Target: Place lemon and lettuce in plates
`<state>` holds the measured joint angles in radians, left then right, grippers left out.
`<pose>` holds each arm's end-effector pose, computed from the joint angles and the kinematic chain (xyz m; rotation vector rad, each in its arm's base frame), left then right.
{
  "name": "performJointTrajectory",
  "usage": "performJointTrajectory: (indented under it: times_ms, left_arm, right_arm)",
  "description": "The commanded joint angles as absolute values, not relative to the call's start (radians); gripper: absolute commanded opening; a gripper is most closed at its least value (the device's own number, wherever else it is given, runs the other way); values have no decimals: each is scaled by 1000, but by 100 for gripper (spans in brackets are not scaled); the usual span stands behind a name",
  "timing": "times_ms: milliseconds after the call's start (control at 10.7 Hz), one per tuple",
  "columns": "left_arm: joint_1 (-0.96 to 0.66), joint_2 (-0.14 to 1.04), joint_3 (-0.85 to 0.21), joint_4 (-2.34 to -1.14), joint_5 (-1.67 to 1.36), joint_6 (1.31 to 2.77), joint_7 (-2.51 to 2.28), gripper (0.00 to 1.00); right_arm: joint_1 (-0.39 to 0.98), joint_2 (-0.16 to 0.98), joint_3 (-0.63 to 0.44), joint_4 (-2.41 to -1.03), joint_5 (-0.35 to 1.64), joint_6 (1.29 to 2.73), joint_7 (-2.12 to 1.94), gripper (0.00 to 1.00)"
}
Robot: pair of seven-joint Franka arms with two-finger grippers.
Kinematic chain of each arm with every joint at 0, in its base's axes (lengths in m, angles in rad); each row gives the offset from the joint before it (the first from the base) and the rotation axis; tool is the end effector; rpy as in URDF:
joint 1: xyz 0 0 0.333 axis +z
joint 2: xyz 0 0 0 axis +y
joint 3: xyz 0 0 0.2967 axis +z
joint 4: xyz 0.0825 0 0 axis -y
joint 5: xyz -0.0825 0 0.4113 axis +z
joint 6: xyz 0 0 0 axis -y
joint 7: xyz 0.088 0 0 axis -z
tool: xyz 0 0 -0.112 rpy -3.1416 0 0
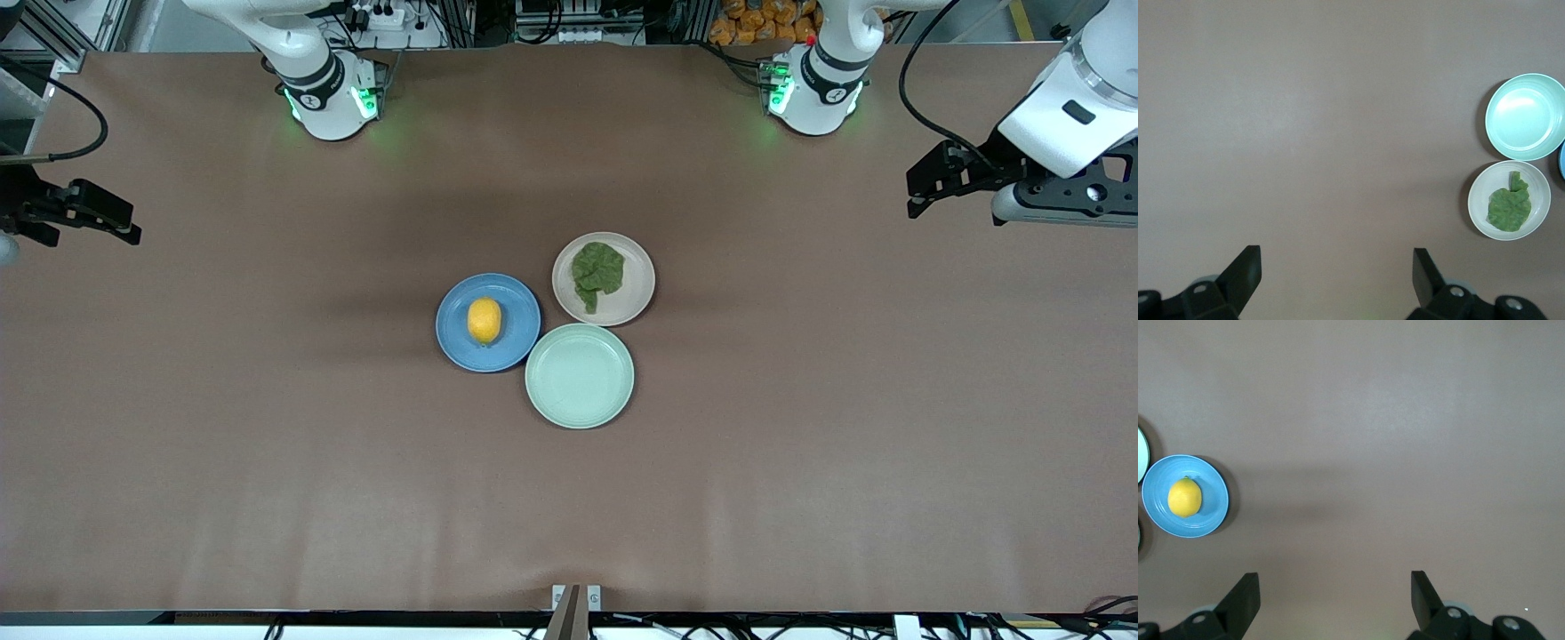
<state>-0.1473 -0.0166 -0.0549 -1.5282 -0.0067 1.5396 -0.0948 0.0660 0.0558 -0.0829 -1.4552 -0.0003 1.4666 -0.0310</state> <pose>0.5625 -0.1164 0.6282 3.1269 -0.1686 0.0420 0.5874 -0.0086 0.6159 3.1369 0.0221 -0.0695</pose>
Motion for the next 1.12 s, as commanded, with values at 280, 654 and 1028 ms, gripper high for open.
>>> performJointTrajectory:
  times_ms: [280, 654, 1028]
  left_arm:
    - [-155, -8, -58, -1514, 2, 1522, -67, 100]
    - [-152, -8, -58, -1514, 2, 1522, -66, 100]
    - [-147, -8, -58, -1513, 5, 1522, -66, 100]
  right_arm:
    - [60, 71, -92, -1419, 15, 1439, -37, 100]
    - [61, 71, -91, -1419, 6, 1439, -23, 100]
    - [60, 71, -91, -1419, 5, 1439, -21, 100]
